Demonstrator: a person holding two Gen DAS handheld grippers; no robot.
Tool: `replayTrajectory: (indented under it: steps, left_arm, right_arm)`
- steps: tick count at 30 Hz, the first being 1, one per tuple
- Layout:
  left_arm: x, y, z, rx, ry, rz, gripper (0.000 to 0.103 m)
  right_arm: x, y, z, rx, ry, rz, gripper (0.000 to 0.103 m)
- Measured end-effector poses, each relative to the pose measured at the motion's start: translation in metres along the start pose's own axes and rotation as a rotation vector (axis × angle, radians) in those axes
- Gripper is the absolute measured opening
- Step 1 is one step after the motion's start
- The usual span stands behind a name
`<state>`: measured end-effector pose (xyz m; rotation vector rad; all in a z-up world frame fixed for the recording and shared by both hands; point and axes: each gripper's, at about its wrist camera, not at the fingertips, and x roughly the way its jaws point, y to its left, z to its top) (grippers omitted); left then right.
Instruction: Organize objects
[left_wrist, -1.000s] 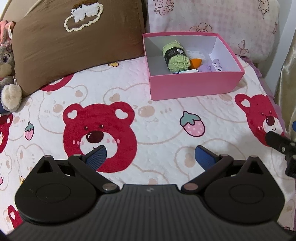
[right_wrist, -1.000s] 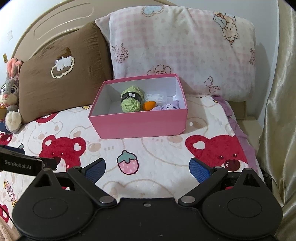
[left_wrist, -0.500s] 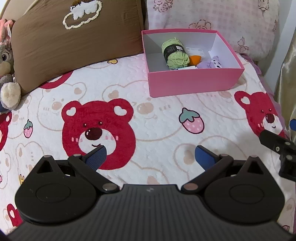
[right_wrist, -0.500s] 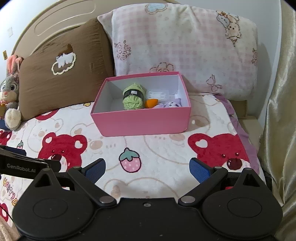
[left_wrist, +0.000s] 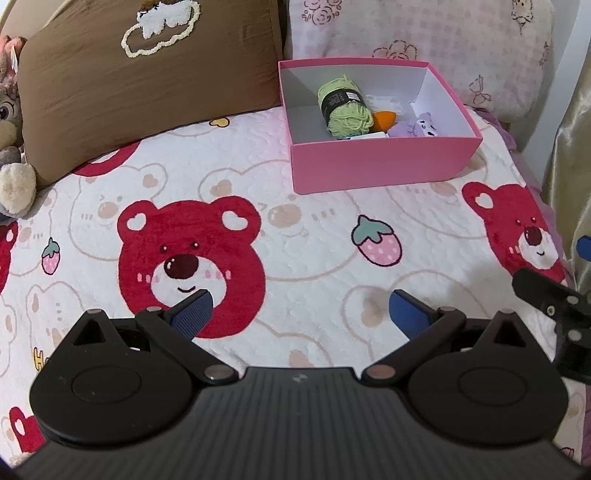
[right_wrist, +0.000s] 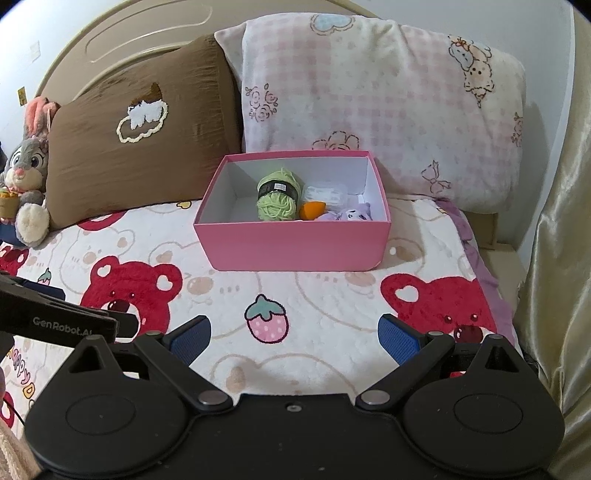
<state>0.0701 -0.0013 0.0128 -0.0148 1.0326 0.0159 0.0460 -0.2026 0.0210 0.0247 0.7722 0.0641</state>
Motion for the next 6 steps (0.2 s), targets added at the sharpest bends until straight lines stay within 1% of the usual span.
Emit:
replayTrajectory:
  steps: [6]
  left_arm:
    - [0.0005, 0.0022, 0.0001, -0.006, 0.006, -0.002, 0.103]
  right_arm:
    - [-0.0002, 0.0012, 0.0001, 0.003, -0.002, -0.007, 0.099]
